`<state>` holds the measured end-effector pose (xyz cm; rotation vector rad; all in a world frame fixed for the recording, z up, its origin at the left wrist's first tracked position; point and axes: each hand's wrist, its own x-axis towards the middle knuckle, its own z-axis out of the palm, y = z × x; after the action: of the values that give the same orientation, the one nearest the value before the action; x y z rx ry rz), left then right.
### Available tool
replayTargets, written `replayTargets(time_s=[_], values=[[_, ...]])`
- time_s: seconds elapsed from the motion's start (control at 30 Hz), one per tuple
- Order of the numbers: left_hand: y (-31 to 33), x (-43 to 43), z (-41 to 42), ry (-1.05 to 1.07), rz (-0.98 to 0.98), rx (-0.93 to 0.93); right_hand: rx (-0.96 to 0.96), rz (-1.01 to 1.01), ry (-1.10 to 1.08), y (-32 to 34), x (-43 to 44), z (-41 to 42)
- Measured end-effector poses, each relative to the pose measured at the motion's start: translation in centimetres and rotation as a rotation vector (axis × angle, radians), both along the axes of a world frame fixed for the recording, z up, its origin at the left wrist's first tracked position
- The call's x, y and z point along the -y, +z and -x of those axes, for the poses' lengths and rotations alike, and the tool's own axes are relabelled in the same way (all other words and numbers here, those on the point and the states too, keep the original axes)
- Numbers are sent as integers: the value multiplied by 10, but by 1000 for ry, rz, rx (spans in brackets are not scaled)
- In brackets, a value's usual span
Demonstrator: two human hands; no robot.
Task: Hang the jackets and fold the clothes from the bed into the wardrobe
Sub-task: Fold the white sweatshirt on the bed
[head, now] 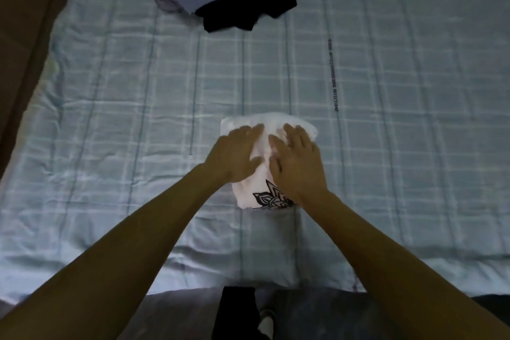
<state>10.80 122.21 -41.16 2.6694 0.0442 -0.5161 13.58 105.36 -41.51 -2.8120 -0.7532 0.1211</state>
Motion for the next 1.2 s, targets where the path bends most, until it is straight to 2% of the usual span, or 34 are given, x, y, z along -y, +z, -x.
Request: replayTargets(time_s=[0.07, 0.17, 0.27, 0.33, 0.43, 0.47, 0.57, 0.73, 0.87, 1.0, 1.2], values=[[-36, 6, 17, -78, -19, -97, -66, 87, -13, -31, 1, 3], [-61, 25, 41, -36, 35, 66, -71, 142, -69, -54, 12, -4], [-65, 50, 54, -111, 10, 198, -52, 154, -91, -55, 25, -15], [-67, 59, 50, -93, -50, 196, -4, 144, -15, -46, 27, -16], [-69, 56, 44, -98, -93, 177, 11, 98, 316, -42, 29, 2], [-72, 51, 46, -126, -93, 178, -11, 108, 355, -46, 32, 8], [-89, 35, 48, -204, -138, 196, -74, 150, 271, -71, 40, 6], [-105, 32, 42, -243, -178, 204, -90, 150, 279, -90, 36, -2], [-87, 45, 54, -186, -137, 239, -99, 111, 291, -68, 45, 3], [-76, 73, 67, -92, -122, 204, -87, 221, 403, -57, 68, 21], [-101, 80, 40, -10, -212, 187, 30, 372, 294, -87, 47, 8]])
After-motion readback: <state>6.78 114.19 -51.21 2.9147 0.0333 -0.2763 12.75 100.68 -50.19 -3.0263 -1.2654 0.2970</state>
